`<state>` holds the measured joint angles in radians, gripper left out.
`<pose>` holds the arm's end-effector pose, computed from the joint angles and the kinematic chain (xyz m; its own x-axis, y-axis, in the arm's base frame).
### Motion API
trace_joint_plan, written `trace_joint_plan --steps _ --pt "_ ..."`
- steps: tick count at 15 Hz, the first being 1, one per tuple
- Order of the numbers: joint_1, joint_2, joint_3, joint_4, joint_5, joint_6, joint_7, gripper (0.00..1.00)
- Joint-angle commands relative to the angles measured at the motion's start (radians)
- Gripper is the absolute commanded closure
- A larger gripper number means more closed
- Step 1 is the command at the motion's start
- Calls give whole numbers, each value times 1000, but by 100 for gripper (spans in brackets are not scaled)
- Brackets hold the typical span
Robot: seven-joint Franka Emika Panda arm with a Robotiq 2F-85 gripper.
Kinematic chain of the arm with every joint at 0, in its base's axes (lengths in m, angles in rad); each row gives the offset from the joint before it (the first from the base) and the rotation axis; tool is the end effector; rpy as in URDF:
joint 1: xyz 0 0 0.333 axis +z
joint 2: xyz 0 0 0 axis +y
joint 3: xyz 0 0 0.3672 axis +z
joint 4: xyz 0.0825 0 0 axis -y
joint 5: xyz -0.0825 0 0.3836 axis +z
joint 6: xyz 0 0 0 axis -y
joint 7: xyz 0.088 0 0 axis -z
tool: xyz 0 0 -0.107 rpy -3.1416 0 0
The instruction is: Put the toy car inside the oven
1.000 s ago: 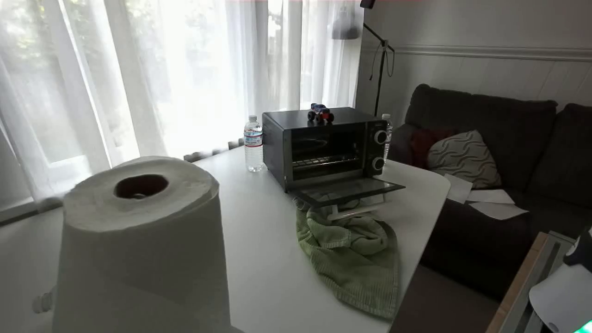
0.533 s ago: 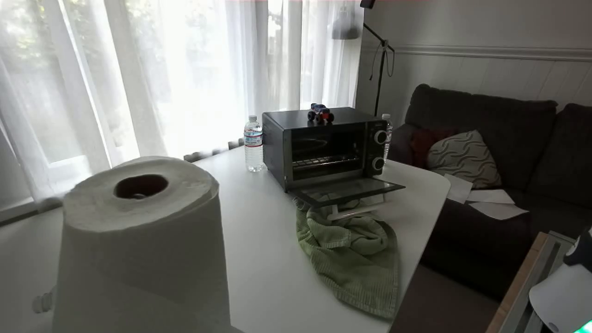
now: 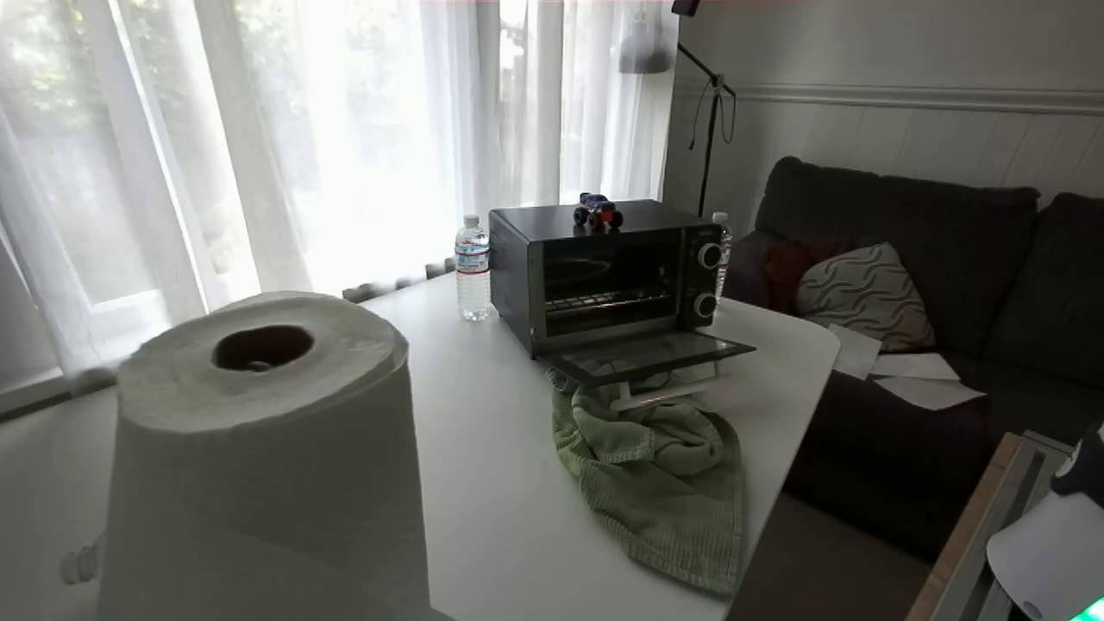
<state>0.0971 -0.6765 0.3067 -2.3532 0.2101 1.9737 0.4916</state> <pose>0.3044 0.1807 0.6215 0.9535 -0.1927 0.2317 -0.1620 -0.9761 -0.1447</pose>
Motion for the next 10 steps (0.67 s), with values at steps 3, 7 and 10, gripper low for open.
trace_joint_plan --steps 3,7,10 --pt "-3 11 -19 -4 1 15 -14 0" --pt "-43 40 -84 -55 -15 100 -72 0" --pt "-79 94 -133 -91 -20 199 -110 0"
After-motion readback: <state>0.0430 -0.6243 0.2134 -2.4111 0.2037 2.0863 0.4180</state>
